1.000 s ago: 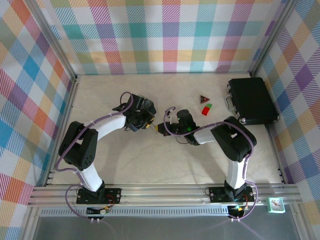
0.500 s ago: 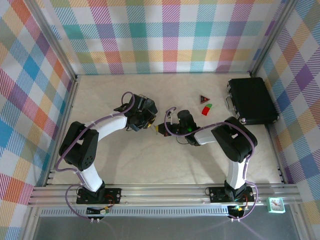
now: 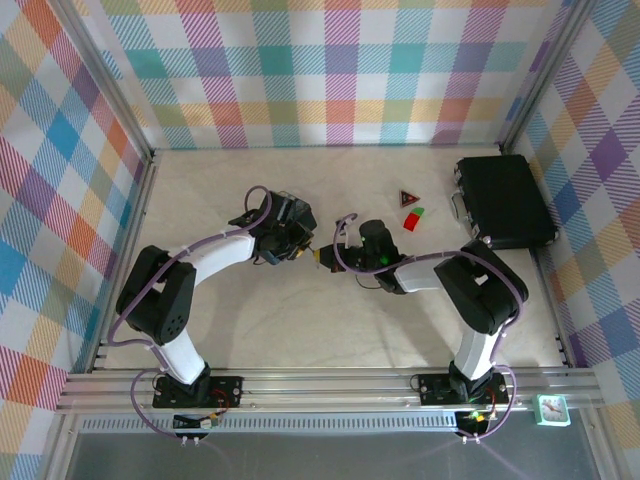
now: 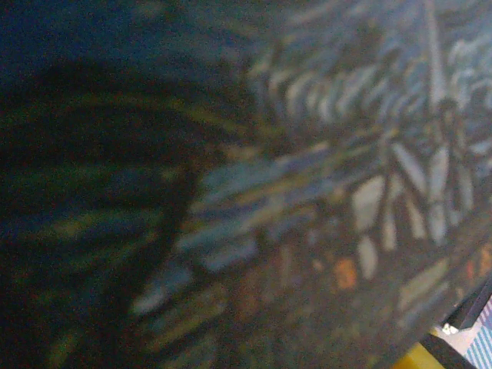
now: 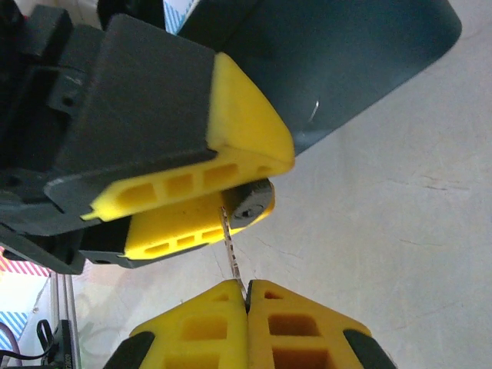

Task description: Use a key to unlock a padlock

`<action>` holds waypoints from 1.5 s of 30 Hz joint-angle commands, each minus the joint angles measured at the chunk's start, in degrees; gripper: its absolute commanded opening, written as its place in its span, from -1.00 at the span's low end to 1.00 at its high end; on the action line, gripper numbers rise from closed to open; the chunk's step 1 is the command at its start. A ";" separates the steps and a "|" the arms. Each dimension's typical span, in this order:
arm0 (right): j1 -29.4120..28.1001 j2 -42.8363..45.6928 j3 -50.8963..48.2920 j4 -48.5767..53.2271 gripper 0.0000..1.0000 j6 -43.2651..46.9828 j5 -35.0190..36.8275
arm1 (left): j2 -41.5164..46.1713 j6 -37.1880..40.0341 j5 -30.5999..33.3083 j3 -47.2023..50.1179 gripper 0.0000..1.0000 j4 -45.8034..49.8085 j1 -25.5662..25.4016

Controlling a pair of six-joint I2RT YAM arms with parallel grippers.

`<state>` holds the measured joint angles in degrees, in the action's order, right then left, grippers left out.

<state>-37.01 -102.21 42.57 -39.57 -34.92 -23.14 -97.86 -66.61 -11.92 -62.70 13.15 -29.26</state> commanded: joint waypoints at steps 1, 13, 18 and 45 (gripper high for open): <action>-0.43 0.57 -0.58 -0.85 -1.00 0.83 -0.13 | 2.33 0.28 -0.29 -0.32 -0.63 -1.11 -0.55; -0.43 -0.71 -1.01 -1.19 -1.00 0.12 0.00 | 4.19 0.00 0.50 0.43 -0.62 -1.26 -0.54; -0.43 0.73 -2.66 -1.78 -1.00 -0.15 0.53 | 3.73 -0.68 -1.14 0.36 -0.62 -1.63 -0.54; 0.19 2.94 -3.22 -4.47 -1.00 3.51 -2.29 | 2.46 0.62 -11.90 -0.50 -0.64 0.83 3.68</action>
<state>-37.08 -99.26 38.13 -42.59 -32.12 -23.66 -96.05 -66.59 -21.67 -62.70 13.80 -25.93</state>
